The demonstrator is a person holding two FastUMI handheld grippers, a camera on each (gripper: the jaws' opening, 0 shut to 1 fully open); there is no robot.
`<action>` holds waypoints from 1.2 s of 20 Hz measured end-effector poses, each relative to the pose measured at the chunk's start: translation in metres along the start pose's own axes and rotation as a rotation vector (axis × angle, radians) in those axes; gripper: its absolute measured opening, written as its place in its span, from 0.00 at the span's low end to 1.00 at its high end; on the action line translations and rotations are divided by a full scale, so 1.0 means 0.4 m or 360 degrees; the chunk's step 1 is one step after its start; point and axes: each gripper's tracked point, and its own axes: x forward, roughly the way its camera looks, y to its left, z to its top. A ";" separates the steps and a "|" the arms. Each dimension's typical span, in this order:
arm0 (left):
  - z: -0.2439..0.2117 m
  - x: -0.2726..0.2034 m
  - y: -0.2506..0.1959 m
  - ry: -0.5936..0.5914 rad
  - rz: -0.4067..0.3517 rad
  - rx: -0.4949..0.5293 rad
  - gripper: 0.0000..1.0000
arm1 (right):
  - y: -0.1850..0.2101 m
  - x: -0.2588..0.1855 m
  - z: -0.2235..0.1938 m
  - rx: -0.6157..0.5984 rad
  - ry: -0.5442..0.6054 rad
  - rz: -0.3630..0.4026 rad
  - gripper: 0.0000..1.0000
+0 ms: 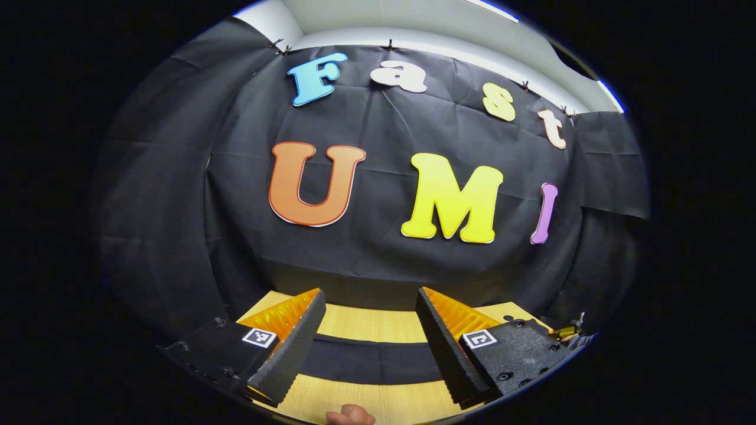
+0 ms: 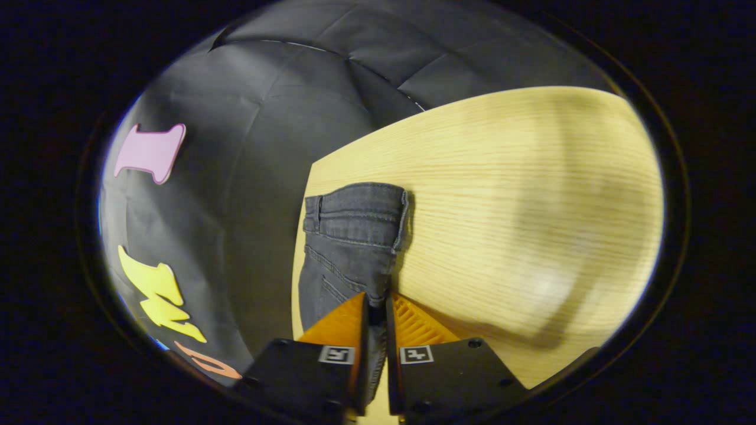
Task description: Grasp the waist and the cuffs of the jeans and fold them to make the two legs overlap; first hold the waist and fold one-third of the jeans toward the cuffs, then hold the cuffs and fold the remaining one-third in the same direction to finish folding.
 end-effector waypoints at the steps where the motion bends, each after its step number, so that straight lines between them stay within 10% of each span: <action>1: 0.005 -0.003 0.004 -0.0001 0.0010 -0.0003 0.98 | -0.003 -0.012 -0.002 -0.0062 -0.0019 -0.0002 0.04; 9: -0.003 -0.012 0.009 0.0036 0.0022 -0.0015 0.99 | 0.062 -0.051 0.001 -0.0348 -0.0032 -0.0001 0.01; 24: -0.003 -0.020 0.043 0.0009 0.0040 -0.0112 0.98 | 0.448 -0.212 -0.225 -0.1643 -0.0236 0.0204 0.01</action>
